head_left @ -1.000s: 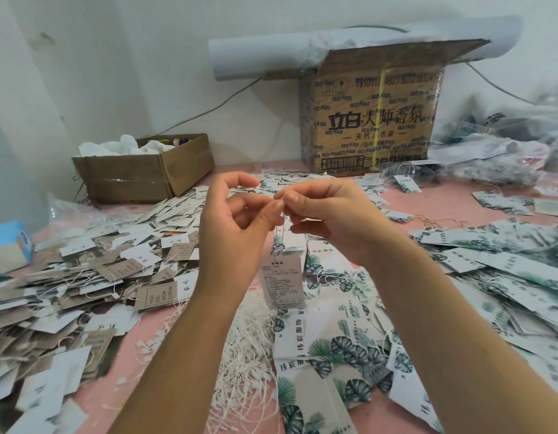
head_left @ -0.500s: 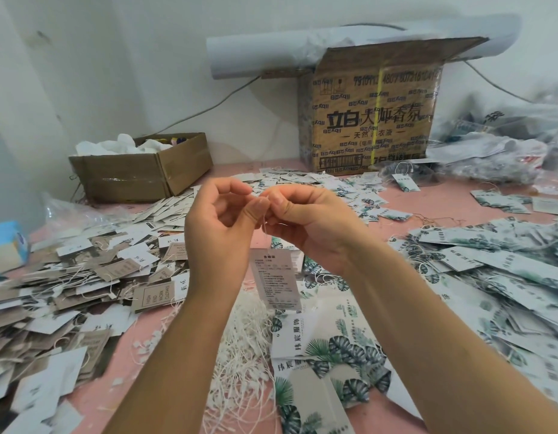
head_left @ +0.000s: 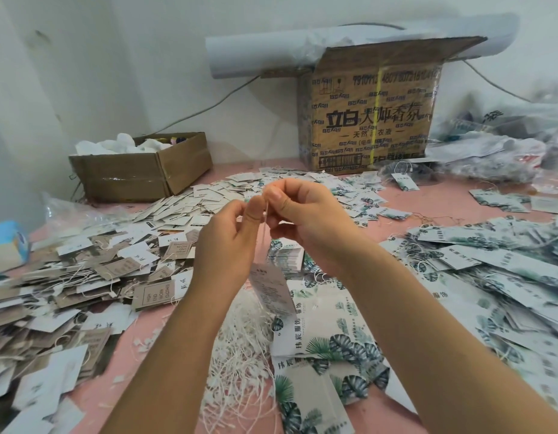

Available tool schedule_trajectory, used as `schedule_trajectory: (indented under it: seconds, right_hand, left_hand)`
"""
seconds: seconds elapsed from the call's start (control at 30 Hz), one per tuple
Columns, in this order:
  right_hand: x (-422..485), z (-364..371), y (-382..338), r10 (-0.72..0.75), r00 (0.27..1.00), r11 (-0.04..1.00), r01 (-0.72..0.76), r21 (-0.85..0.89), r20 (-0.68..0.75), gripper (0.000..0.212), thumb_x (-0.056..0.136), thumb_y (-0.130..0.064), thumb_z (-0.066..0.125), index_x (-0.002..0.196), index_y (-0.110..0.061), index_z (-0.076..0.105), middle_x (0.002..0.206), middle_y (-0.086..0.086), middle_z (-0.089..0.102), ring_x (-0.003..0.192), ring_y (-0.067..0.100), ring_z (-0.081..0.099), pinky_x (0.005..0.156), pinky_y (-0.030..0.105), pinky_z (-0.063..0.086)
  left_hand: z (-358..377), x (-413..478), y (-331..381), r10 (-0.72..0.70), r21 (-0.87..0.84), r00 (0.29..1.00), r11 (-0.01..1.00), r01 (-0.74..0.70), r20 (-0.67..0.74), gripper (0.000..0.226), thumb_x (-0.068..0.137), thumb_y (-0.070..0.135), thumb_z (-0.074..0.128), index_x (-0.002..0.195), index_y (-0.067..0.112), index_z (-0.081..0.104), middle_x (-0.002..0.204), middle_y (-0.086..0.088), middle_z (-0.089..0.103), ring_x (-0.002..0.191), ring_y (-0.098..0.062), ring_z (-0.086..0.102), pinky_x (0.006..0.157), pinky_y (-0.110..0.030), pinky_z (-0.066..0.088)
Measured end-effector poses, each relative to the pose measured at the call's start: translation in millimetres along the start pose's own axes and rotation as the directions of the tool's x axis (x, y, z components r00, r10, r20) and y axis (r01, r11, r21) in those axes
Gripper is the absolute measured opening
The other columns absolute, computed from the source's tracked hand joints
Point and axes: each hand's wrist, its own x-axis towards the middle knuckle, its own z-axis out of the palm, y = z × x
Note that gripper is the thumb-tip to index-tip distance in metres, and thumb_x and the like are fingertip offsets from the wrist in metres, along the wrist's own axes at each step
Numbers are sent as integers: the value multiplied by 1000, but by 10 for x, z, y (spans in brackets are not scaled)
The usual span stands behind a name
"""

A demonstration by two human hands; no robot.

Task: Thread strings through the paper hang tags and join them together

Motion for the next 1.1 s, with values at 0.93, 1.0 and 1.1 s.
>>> schedule_trajectory:
  seconds: [0.93,1.0,1.1]
  right_hand:
    - [48,-79,16,-44,999,912,35,409,12,9,81,10,56,80,2,60,70,10,69,66,19,68,68,26,58]
    - [48,-54,41,-41,999,908,29,417,18,10,80,10,58,79,1,60,71,10,69,67,19,68,71,26,58]
    - [47,-73,35,-59,998,920,58,388,-9,12,79,14,57,80,2,60,71,11,68,70,19,68,74,26,57]
  left_hand:
    - [47,-46,-2,2,-340,928,931,135,373,38,78,11,72,95,39,54,106,5,62,84,-6,66,62,-11,49]
    - [46,-48,0,-11,-387,914,904,183,407,39,76,5,73,101,30,55,93,6,68,84,-4,67,65,-13,51]
    - [35,-44,2,-5,-413,897,887,208,442,39,78,-1,69,104,25,57,90,13,70,88,0,66,67,-12,50]
